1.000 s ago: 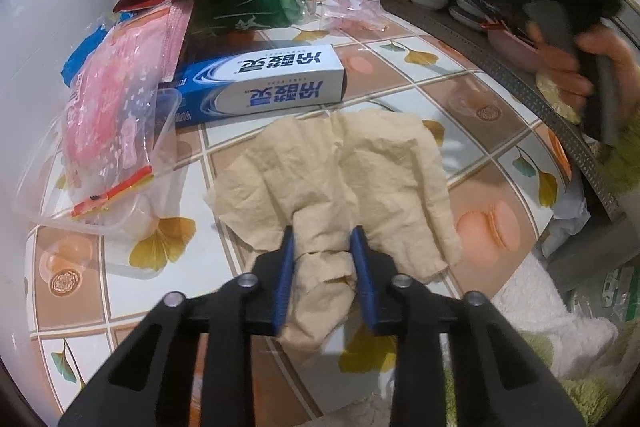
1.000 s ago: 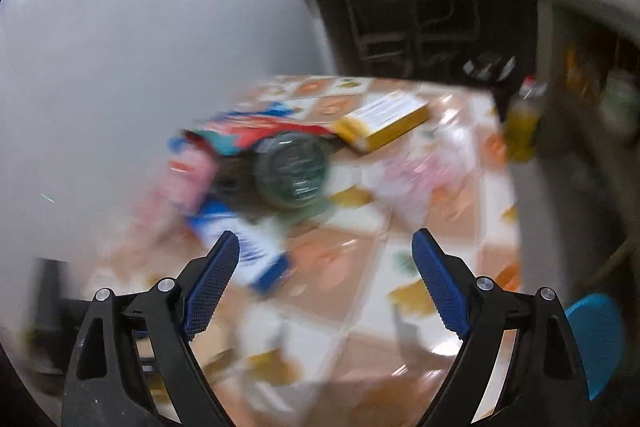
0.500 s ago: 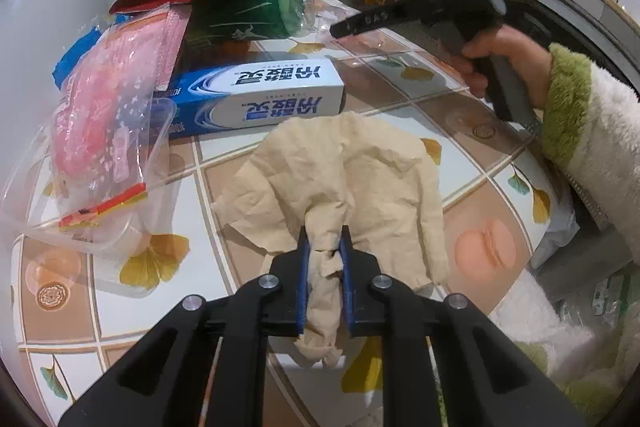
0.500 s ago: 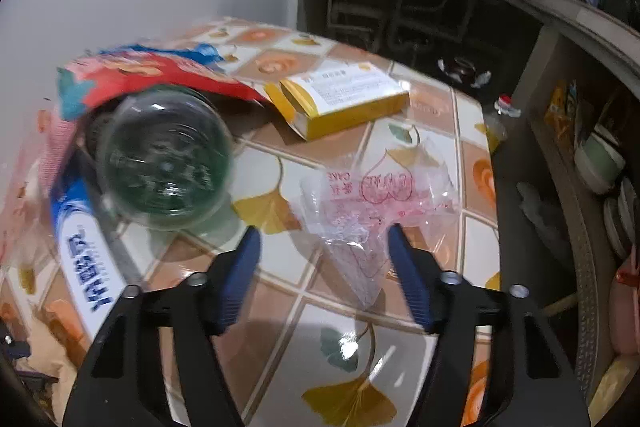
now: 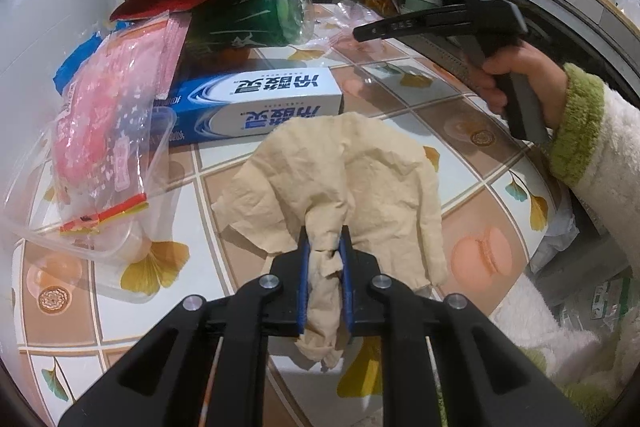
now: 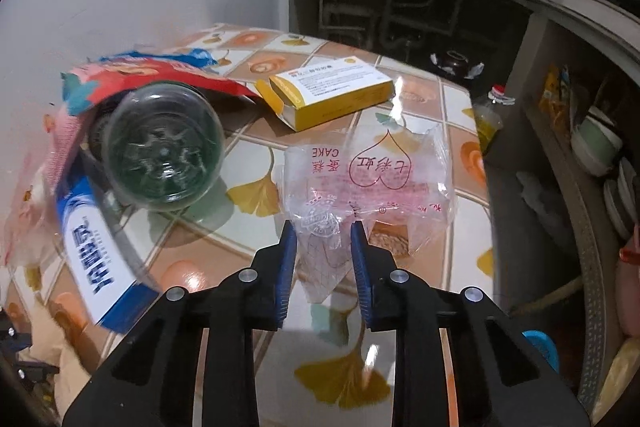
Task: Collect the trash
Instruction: 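Close the right tool on the clear 'CAKE' plastic bag, then carry the paper bag in the left tool while the right tool carries the plastic bag to the blue basket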
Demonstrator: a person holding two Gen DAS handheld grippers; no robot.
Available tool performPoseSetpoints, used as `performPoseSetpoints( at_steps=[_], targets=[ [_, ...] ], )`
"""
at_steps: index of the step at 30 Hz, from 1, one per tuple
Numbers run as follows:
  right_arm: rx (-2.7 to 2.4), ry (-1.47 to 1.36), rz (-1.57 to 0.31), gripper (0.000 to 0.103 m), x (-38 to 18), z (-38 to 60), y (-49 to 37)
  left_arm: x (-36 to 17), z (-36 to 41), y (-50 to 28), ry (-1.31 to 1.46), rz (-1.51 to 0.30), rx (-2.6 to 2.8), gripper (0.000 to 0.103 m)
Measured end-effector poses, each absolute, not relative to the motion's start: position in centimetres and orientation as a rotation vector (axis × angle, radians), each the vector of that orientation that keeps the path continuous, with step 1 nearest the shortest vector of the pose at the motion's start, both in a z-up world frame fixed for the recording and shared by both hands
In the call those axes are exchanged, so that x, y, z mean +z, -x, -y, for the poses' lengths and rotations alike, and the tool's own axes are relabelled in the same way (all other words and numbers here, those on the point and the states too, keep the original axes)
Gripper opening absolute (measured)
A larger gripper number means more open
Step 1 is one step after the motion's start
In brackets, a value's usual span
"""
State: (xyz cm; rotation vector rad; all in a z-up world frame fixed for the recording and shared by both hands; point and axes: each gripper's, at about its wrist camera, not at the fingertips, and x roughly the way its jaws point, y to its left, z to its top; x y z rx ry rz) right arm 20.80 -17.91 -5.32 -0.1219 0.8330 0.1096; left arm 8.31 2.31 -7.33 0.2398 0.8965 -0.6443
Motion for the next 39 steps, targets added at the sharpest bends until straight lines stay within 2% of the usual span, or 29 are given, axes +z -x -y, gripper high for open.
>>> performPoseSetpoints(
  at_steps=[12,23,32,39],
  targets=[
    [0.067,0.002,-0.739,0.025,-1.7,19.9,-12.5,-5.8,-1.7,-7.9,-0.221,-0.876,-0.670,0.012],
    [0.003,-0.110,-0.630,0.025,0.4,24.8,-6.0,-2.9,3.5,-8.0,-0.283,-0.836,-0.753,0.012],
    [-0.119,-0.155,-0.574,0.025,0.8,30.1,-0.8,-0.6,12.4,-8.8,-0.372,-0.775,-0.884,0.012],
    [-0.255,-0.228,-0.559,0.025,-0.2,35.1,3.5,-0.1,22.5,-9.0,-0.486,-0.760,-0.997,0.012]
  ],
)
